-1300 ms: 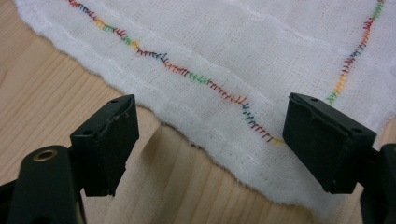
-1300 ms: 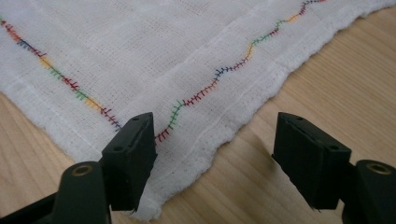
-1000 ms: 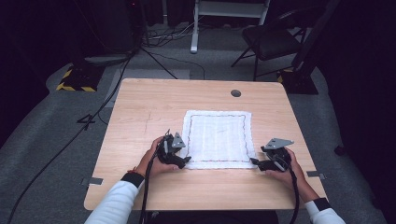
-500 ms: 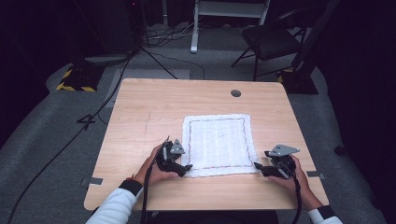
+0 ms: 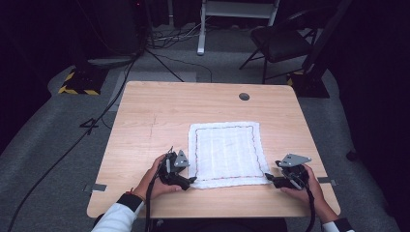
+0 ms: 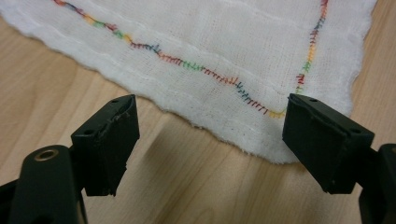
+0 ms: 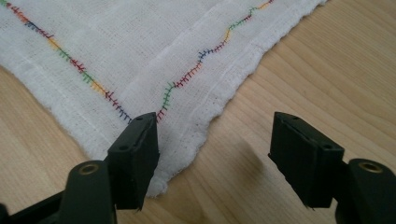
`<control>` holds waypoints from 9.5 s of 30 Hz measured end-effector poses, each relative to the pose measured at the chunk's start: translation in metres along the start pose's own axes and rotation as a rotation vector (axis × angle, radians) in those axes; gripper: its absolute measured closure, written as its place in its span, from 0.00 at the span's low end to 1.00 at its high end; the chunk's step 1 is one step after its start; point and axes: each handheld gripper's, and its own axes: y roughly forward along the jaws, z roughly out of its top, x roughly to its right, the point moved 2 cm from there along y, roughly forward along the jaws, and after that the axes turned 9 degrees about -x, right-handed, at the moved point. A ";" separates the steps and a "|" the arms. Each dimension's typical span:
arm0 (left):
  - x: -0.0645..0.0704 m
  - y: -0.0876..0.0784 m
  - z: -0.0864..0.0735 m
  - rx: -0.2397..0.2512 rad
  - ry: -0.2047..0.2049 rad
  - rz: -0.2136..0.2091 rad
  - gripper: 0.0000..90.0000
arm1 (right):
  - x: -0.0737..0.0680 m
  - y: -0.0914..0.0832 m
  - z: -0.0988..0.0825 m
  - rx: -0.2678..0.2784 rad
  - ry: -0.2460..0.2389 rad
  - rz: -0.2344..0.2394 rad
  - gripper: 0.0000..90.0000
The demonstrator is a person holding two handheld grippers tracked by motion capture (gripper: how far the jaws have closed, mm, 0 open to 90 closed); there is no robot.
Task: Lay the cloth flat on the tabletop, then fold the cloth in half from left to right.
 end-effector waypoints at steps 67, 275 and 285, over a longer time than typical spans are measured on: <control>-0.137 0.073 0.075 0.047 -0.318 0.137 0.19 | -0.187 0.064 0.144 0.103 -0.450 0.321 0.48; -0.083 0.058 0.120 0.089 -0.096 0.063 0.26 | 0.042 0.056 0.142 0.072 0.031 0.045 0.46; -0.102 0.089 0.129 0.036 -0.164 0.095 0.27 | 0.047 0.096 0.161 -0.002 0.058 0.036 0.47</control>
